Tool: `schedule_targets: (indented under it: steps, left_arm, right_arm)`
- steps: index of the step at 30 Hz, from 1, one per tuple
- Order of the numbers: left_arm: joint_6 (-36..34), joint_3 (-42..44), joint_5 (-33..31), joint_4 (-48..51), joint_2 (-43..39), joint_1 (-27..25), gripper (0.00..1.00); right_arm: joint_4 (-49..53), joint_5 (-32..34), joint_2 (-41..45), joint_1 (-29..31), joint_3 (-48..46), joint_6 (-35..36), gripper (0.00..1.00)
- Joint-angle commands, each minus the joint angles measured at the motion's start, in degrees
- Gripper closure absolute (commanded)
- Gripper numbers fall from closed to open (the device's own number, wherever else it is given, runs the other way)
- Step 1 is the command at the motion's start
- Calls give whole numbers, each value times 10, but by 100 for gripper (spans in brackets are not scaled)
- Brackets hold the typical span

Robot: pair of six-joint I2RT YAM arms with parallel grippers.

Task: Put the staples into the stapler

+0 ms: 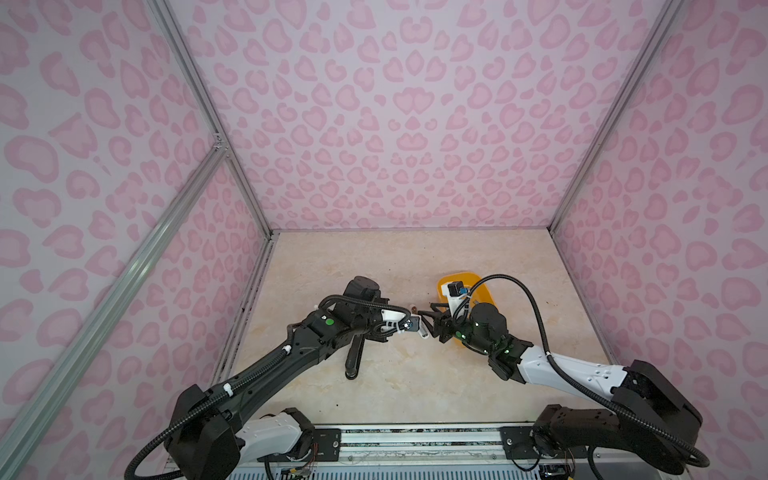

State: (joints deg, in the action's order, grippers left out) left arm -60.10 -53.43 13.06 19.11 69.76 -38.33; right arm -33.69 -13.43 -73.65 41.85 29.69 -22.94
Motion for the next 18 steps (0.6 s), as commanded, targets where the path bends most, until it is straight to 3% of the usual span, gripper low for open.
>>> schedule_targets:
  steps: [1,13,18]
  left_arm:
    - [12,-13,12,-29,3,3,96]
    - [-1,-19,51,-11,6,-8,96]
    - [0,-17,66,-7,-7,-11,96]
  right_arm:
    - [-62,-64,-2,0,-6,-7,45]
    - [-57,-95,-40,3,21,-11,48]
    - [-36,-80,-61,3,34,-16,52]
